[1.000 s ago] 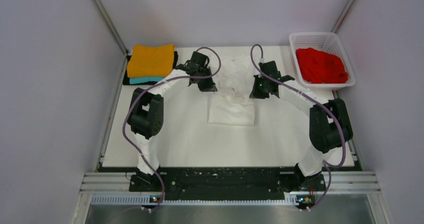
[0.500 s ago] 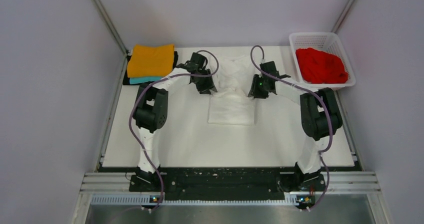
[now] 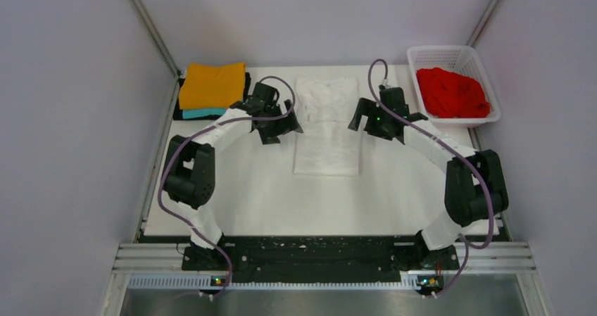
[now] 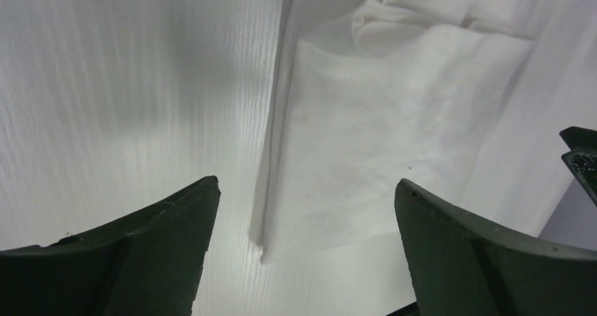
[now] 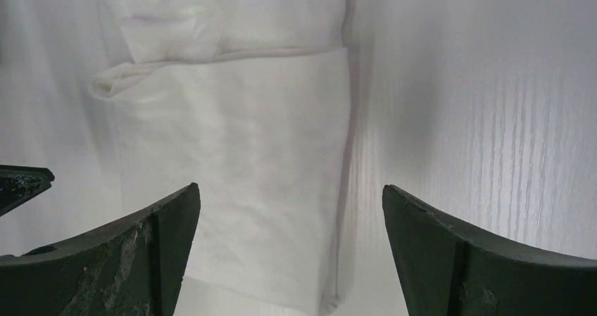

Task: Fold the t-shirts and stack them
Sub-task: Fold the folded rectangular tshirt in 1/3 of the way, then grab one side of the 2/3 rectangular tshirt with both arms

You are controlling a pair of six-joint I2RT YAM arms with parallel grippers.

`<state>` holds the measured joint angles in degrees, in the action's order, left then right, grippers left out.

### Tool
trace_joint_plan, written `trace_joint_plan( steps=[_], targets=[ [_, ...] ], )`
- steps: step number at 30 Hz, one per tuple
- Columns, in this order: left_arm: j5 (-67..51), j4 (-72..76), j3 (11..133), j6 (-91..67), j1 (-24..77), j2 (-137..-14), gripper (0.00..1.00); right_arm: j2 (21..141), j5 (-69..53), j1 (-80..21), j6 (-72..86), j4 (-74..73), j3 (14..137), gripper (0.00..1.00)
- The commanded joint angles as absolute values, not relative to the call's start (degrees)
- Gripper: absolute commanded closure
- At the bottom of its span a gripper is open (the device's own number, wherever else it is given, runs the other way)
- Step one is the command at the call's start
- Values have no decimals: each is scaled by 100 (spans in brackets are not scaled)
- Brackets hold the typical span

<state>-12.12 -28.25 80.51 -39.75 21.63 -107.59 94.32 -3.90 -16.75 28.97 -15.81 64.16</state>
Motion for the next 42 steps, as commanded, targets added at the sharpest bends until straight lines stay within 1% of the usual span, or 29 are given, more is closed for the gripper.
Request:
trace_joint_plan(
  steps=[1, 4, 9, 13, 15, 19, 24, 26, 29, 32, 34, 37, 42],
  targets=[
    [-1166, -2510, 7127, -4104, 2149, -9844, 1, 8725, -966, -1630, 2889, -1367, 5852, 1],
    [-1273, -2404, 6428, -4223, 2205, -9464, 1, 8433, -1507, -1645, 2891, -1405, 5358, 1],
    [-1288, -2166, 5647, -4437, 2510, -9133, 2, 7871, -1623, -1676, 2966, -1482, 4512, 1],
    [-1419, -1910, 5441, -4597, 2632, -9288, 7, 7608, -1874, -1686, 3188, -1151, 3983, 2],
    [-1486, -1817, 5438, -4653, 2689, -9416, 12, 7666, -1939, -1694, 3280, -1109, 3866, 2],
    [-1503, -1728, 5490, -4689, 2839, -9669, 25, 7779, -1950, -1750, 3462, -921, 3702, 5],
    [-1360, -1605, 5493, -4787, 2883, -9994, 46, 7930, -1670, -1844, 3676, -628, 3580, 16],
    [-1389, -1601, 5518, -4795, 2888, -10127, 56, 7966, -1504, -1859, 3714, -593, 3524, 25],
    [-1352, -1598, 5467, -4790, 2946, -10148, 71, 8042, -1382, -1861, 3709, -593, 3473, 33],
    [-1284, -1622, 5393, -4791, 2967, -10131, 90, 8147, -1375, -1871, 3749, -499, 3439, 40],
    [-1238, -1662, 5388, -4781, 2973, -10153, 100, 8198, -1319, -1879, 3773, -429, 3407, 44],
    [-1237, -1661, 5404, -4776, 2984, -10189, 100, 8302, -1337, -1885, 3788, -405, 3402, 51],
    [-1172, -1618, 5423, -4814, 3005, -10179, 100, 8440, -1375, -1937, 3757, -328, 3358, 60]
  ],
)
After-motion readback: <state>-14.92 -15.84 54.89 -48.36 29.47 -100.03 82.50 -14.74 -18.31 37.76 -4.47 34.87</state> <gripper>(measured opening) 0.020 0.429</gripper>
